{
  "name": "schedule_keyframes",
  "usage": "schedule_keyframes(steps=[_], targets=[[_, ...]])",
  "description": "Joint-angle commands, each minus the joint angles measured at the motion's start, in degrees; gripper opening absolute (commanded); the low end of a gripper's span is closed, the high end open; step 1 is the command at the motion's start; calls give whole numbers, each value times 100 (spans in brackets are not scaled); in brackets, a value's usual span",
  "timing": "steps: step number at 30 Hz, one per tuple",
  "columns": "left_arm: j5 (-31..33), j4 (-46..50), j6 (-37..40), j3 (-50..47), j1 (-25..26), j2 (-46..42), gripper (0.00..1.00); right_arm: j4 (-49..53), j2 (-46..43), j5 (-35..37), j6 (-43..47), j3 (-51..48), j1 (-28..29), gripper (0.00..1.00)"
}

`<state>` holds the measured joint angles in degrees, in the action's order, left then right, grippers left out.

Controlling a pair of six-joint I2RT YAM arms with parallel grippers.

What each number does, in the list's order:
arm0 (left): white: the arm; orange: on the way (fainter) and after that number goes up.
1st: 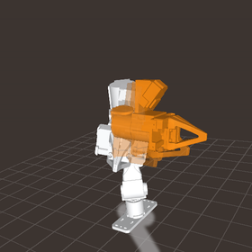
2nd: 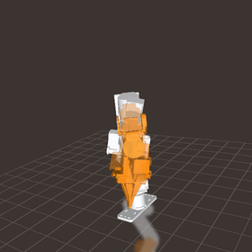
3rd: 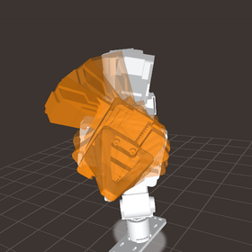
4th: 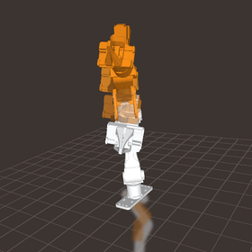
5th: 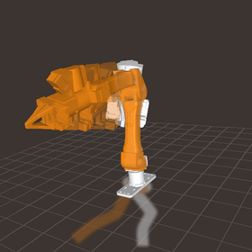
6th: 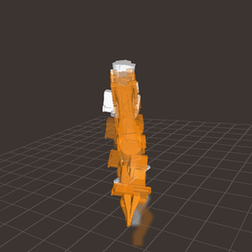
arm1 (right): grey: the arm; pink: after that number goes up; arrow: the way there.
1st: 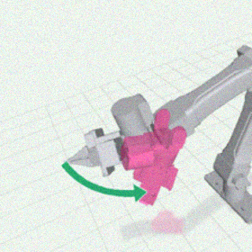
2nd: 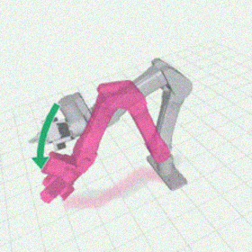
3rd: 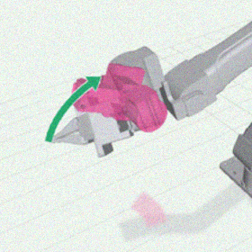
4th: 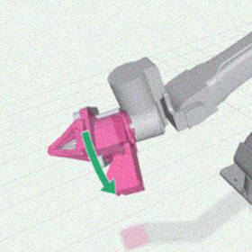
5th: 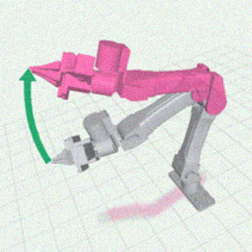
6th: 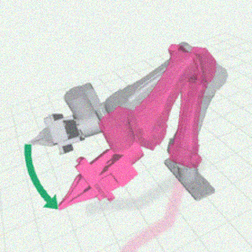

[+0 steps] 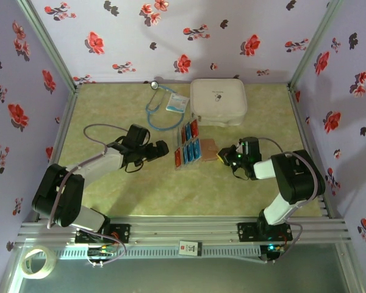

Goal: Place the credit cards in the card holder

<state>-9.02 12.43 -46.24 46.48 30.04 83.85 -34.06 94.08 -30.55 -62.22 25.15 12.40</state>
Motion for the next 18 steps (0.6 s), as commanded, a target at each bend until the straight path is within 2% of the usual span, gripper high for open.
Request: schedule_keyframes(steps=[1, 12, 18], targets=[[98, 21, -26, 178, 53, 44, 100, 82, -307, -94, -10, 96, -39, 0], [101, 29, -61, 355, 43, -117, 100, 2697, -2340, 400, 799, 889, -397, 0], [80, 57, -91, 644, -20, -132, 100, 3059, -2805, 289, 730, 1364, -400, 0]])
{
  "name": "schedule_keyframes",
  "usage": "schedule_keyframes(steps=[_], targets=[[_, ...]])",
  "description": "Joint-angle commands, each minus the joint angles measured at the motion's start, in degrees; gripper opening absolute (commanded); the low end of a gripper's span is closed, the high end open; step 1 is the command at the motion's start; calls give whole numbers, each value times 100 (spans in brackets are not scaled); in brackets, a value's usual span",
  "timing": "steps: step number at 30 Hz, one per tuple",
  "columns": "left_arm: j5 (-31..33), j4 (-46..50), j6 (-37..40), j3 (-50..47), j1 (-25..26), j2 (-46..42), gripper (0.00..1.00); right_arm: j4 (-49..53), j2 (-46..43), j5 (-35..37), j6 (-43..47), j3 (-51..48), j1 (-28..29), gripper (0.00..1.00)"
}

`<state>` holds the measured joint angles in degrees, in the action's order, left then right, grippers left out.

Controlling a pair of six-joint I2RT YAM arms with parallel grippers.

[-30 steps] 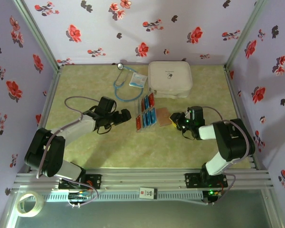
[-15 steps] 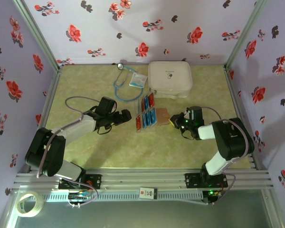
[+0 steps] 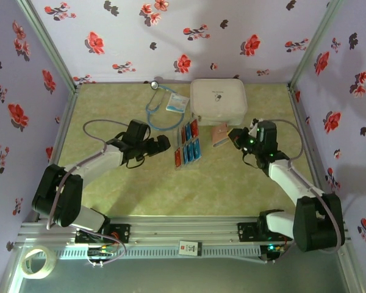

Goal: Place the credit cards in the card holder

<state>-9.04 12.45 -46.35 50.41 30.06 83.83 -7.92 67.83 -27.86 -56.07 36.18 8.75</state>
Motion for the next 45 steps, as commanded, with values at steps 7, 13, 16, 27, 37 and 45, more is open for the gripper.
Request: schedule_keyframes(steps=[7, 13, 16, 27, 37, 45], targets=[[-130, -103, -287, 434, -219, -394, 100, 303, -519, -229, -179, 736, 289, 0], [-527, -819, -838, 122, -605, -835, 100, -51, -255, 113, -327, 1187, 1545, 0], [-769, -1402, -1227, -169, -845, -1044, 100, -445, 36, 276, -465, 1366, 2100, 0], [-1165, -3040, -2224, -925, -1240, -1317, 85, -1936, 1088, 562, -1227, 1663, 3068, 0], [-1267, -4056, -2773, -1296, -1257, -1194, 67, -2971, 1751, 659, -1815, 1710, 3289, 0], [-1278, -4323, -2883, -1349, -1250, -1154, 55, -3421, 2142, 677, -2077, 1782, 3378, 0]])
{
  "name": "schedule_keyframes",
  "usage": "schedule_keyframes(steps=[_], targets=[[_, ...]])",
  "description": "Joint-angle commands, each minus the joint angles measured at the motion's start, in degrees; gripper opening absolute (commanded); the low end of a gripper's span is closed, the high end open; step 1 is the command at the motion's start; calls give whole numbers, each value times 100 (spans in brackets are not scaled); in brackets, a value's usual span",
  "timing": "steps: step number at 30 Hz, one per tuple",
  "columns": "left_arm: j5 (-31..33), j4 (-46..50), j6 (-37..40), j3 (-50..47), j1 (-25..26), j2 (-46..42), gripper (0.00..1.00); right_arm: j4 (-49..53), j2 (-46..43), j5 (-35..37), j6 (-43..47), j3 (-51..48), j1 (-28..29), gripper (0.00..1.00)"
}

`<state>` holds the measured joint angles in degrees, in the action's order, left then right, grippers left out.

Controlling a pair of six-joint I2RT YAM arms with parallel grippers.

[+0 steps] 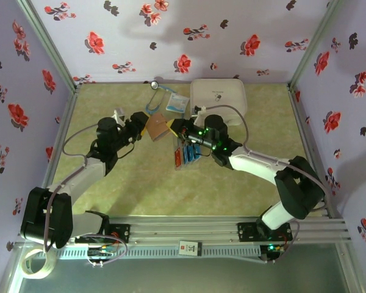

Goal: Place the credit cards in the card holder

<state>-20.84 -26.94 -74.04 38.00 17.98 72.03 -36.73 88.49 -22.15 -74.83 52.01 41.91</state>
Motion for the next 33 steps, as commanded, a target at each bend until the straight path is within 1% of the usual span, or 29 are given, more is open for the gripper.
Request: schedule_keyframes(steps=[1, 8, 12, 14, 18, 19, 20, 21, 22, 23, 24, 26, 29, 33], targets=[[-109, -421, -132, -116, -45, 30, 53, -590, 107, 98, -222, 215, 71, 0], [-103, -647, -204, -184, -41, 88, 37, -707, 195, 110, -274, 130, 114, 0], [-103, -663, -181, -172, -43, 88, 25, -716, 175, 132, -276, 5, 116, 0], [-104, -663, -142, -178, -53, 89, 23, -699, 167, 137, -262, -65, 116, 0], [-113, -601, 40, -189, -84, 37, 13, -474, 89, 103, -131, -213, 124, 0], [-129, -536, 136, -181, -98, 8, 11, -289, 27, 93, -7, -233, 120, 5], [-149, -443, 281, -175, -118, -32, 8, 47, -83, 88, 191, -242, 116, 15], [-165, -272, 471, -151, -131, -86, 6, 458, -221, 121, 469, -235, 116, 27], [-166, -107, 619, -131, -139, -144, 4, 934, -357, 185, 740, -210, 111, 34], [-173, 92, 852, -101, -137, -202, 2, 1500, -557, 293, 1104, -153, 115, 43], [-183, 304, 1074, -40, -137, -268, 0, 2070, -722, 446, 1445, -89, 112, 48], [-222, 713, 1490, 63, -137, -346, 0, 3043, -958, 671, 2040, 129, 99, 54], [-264, 1214, 1999, 201, -126, -435, 0, 4272, -1068, 991, 2925, 599, 107, 61], [-276, 1544, 2294, 215, -112, -497, 0, 5119, -921, 1154, 3512, 1070, 132, 63]])
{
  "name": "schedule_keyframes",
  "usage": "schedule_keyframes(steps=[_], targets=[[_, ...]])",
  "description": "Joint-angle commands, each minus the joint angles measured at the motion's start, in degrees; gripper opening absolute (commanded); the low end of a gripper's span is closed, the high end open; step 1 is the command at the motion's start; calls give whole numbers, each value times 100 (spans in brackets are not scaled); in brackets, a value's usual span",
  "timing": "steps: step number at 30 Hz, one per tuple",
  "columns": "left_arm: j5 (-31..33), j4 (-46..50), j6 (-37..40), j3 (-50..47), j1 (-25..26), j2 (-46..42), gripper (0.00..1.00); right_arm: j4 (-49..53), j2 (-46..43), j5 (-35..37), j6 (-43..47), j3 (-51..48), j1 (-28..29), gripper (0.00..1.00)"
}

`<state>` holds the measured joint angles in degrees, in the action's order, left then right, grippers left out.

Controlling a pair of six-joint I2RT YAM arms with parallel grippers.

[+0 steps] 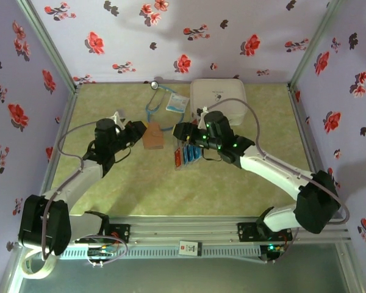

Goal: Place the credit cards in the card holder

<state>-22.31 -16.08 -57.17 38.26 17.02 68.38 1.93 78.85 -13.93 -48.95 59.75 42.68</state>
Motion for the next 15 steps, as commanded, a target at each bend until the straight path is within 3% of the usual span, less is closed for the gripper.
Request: schedule_keyframes(steps=[1, 15], targets=[[-134, 471, 631, 166, -10, -142, 0, 1340, 85, 349, 1000, 355, 93, 63], [-151, 476, 689, -18, 151, -124, 0, 1536, 939, 1035, 1425, 1034, 858, 76]])
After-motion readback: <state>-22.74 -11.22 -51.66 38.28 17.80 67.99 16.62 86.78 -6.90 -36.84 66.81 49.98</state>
